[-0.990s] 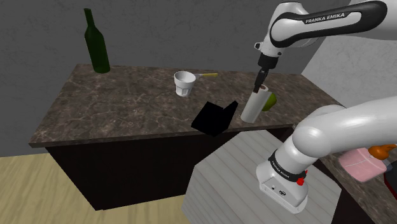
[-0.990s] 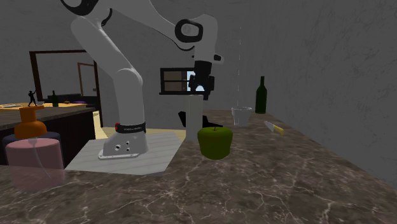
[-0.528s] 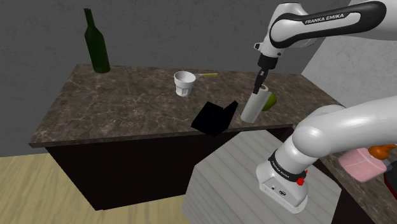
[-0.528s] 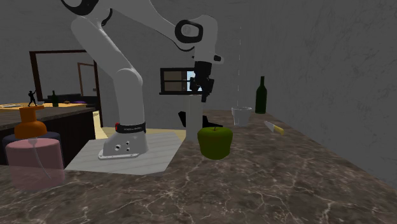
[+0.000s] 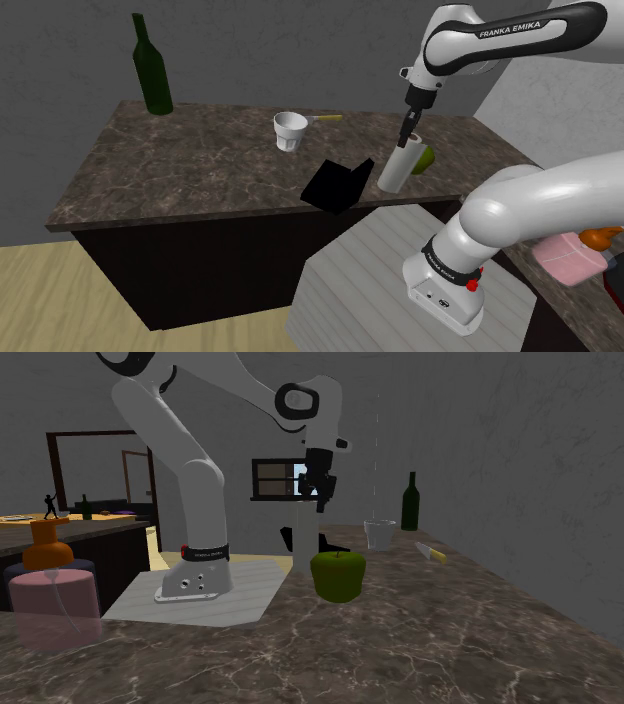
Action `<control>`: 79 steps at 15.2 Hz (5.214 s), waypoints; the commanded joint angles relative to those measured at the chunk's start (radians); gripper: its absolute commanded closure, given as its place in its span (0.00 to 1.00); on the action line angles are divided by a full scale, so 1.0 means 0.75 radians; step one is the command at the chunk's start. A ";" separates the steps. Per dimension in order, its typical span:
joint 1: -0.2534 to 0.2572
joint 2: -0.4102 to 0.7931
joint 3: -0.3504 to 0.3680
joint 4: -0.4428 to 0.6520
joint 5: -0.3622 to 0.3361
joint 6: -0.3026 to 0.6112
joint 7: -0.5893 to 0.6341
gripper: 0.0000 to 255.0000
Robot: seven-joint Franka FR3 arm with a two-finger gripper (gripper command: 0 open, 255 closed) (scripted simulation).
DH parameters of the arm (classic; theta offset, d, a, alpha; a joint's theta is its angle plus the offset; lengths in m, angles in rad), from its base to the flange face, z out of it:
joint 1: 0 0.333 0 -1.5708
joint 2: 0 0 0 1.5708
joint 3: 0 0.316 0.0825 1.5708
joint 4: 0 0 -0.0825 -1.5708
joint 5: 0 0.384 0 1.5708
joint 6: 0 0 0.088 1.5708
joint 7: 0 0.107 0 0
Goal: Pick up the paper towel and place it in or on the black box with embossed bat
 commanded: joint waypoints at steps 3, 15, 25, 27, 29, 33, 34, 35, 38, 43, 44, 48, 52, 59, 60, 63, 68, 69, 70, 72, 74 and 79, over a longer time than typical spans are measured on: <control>0.001 -0.014 0.007 0.026 0.005 -0.042 0.000 1.00; 0.009 -0.063 0.044 0.210 0.033 -0.274 -0.003 1.00; 0.018 -0.064 0.069 0.387 0.054 -0.452 -0.008 1.00; 0.020 -0.061 0.073 0.425 0.058 -0.487 -0.009 1.00; 0.022 -0.056 0.077 0.464 0.062 -0.521 -0.011 1.00; 0.026 -0.043 0.085 0.544 0.069 -0.589 -0.014 1.00; 0.026 -0.042 0.085 0.553 0.070 -0.596 -0.014 1.00; 0.038 -0.031 0.110 0.575 0.090 -0.610 0.014 1.00; 0.071 0.010 0.183 0.649 0.150 -0.649 0.097 1.00; 0.121 0.103 0.295 0.800 0.239 -0.712 0.235 1.00; 0.131 0.125 0.316 0.835 0.255 -0.724 0.263 1.00; 0.165 0.226 0.398 0.988 0.312 -0.774 0.374 1.00; 0.185 0.280 0.444 1.041 0.339 -0.770 0.439 1.00; 0.185 0.240 0.446 0.876 0.339 -0.646 0.433 1.00; 0.185 0.235 0.446 0.854 0.339 -0.629 0.432 1.00; 0.185 0.222 0.447 0.789 0.340 -0.576 0.430 1.00; 0.185 0.207 0.448 0.686 0.341 -0.489 0.426 1.00; 0.185 0.205 0.448 0.666 0.341 -0.471 0.425 1.00; 0.185 0.203 0.449 0.647 0.341 -0.453 0.424 1.00; 0.186 0.200 0.449 0.608 0.342 -0.418 0.423 1.00; 0.186 0.198 0.450 0.571 0.342 -0.383 0.422 1.00; 0.186 0.199 0.451 0.482 0.344 -0.293 0.418 1.00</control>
